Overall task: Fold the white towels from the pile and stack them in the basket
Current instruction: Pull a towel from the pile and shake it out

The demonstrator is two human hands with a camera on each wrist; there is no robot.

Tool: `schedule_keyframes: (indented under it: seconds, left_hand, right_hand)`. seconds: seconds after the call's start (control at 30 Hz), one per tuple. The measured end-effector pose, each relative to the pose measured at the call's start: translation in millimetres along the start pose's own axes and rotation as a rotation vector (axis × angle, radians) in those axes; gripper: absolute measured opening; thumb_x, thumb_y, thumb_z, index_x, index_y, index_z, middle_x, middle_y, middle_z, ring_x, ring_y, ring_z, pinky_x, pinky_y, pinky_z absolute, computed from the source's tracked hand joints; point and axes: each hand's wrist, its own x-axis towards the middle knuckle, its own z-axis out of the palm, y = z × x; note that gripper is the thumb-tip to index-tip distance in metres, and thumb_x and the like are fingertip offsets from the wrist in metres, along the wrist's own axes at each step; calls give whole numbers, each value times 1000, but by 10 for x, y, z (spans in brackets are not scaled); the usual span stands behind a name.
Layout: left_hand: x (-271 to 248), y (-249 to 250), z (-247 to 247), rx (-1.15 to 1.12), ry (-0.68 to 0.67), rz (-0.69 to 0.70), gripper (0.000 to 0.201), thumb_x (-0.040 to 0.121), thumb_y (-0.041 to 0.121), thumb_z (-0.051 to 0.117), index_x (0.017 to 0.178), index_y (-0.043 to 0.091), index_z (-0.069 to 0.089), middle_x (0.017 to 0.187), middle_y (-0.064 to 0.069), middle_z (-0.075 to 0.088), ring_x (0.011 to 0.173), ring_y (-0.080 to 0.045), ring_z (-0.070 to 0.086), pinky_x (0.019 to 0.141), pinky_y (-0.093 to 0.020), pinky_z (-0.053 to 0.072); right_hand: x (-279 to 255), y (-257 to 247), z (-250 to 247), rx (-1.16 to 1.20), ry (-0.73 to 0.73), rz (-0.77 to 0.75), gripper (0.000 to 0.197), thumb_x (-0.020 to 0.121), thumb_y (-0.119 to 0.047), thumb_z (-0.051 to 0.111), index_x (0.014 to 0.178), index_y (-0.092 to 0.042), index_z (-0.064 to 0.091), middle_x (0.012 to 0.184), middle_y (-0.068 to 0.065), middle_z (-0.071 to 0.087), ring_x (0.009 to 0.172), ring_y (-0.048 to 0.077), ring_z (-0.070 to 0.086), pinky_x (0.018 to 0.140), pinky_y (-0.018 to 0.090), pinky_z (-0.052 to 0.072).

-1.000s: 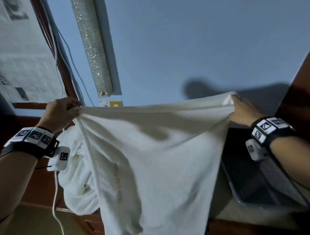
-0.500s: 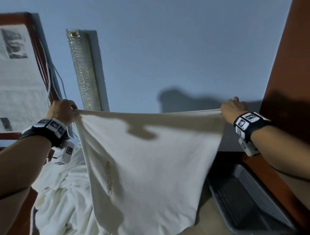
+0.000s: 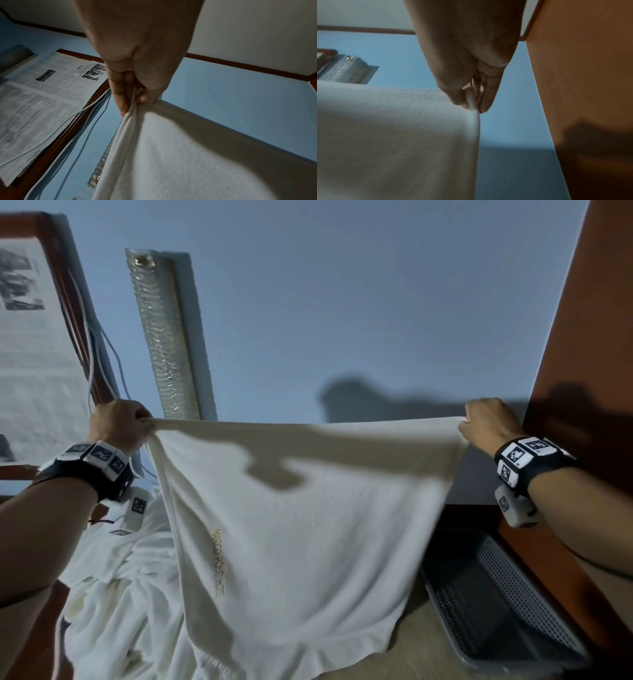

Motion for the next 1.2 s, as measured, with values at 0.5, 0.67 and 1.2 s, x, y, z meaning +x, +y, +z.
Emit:
schedule_keyframes:
  seconds: [0.5, 0.67, 1.2]
  left_hand:
    - [-34, -31, -55, 90, -72, -23, 16, 85, 4, 66, 69, 5, 71, 62, -11, 63, 62, -33, 62, 60, -36, 54]
    - [44, -29, -119, 44, -84, -103, 24, 89, 16, 66, 67, 5, 66, 65, -15, 62, 63, -33, 62, 58, -34, 52]
    - [-168, 468, -216, -1145, 30, -392, 35, 97, -8, 37, 83, 12, 62, 86, -13, 63, 73, -21, 66, 61, -21, 60]
  right_hand:
    - [6, -70, 85, 233, 30, 90, 15, 82, -9, 63, 68, -5, 64, 84, 27, 70, 79, 43, 63, 76, 38, 53]
    - [77, -94, 12, 421, 92, 245, 20, 89, -17, 61, 77, -1, 61, 83, 27, 63, 84, 46, 62, 77, 41, 50]
    - [15, -242, -34, 1434, 276, 312, 32, 81, -1, 55, 90, -25, 73, 89, -2, 71, 92, 20, 67, 89, 39, 57]
